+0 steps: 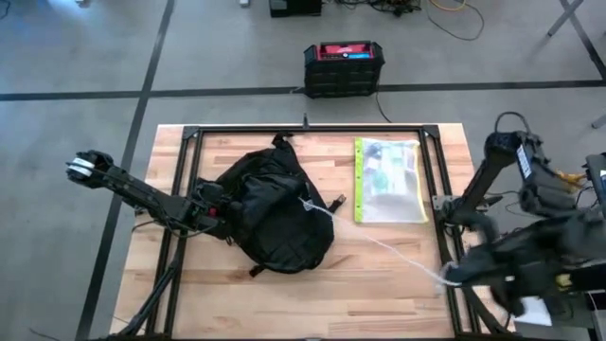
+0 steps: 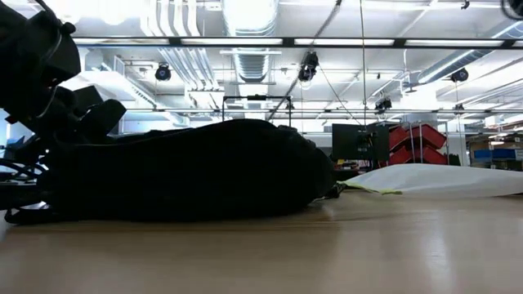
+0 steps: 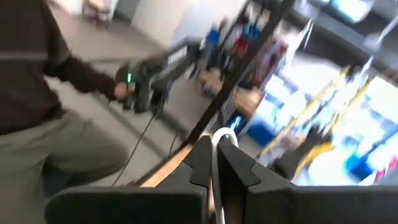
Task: Unpack backpack
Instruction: Remove the white charger cable from the black backpack
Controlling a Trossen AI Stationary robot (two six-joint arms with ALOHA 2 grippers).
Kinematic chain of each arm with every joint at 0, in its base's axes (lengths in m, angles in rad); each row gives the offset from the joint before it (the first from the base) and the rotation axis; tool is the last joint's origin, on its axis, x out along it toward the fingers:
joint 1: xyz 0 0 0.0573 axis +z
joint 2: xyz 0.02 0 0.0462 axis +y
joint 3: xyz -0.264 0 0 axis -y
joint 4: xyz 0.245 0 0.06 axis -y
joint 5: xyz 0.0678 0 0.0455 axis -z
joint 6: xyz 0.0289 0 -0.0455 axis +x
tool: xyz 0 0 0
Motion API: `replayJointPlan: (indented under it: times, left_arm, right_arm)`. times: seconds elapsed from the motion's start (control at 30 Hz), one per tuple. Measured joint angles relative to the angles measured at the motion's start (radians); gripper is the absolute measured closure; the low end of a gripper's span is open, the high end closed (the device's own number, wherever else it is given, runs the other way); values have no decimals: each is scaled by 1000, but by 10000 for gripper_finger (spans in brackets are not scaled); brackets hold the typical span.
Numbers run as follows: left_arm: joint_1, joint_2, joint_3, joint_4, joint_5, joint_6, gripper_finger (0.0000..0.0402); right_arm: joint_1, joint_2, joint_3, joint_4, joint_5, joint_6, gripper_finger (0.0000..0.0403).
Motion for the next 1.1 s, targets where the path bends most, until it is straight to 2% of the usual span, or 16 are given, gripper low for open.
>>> replayJointPlan:
  times: [0.17,0.27,0.4,0.6,0.67,0.73,0.87,1.1]
  left_arm:
    - [0,0,0,2,-11,-21,402]
    - [0,0,0,2,-23,-25,402]
    - [0,0,0,3,-30,-26,402]
    - [0,0,0,15,-46,-25,402]
    - [0,0,-1,44,-66,-24,402]
    - [0,0,-1,70,-94,-17,402]
    - [0,0,-1,80,-107,-14,402]
    - [0,-1,-1,80,-116,-13,402]
  right_arm:
    - [93,-52,2,222,30,-282,403]
    - [85,-80,2,218,36,-290,403]
    - [7,-95,-8,92,38,-127,403]
    - [-186,-74,-57,-214,34,296,403]
    - [-262,-52,-84,-266,33,400,403]
    - [-337,-29,-113,-285,-12,443,403]
    - [-443,9,-177,-272,-183,518,403]
    - [-522,137,-346,-219,-301,666,403]
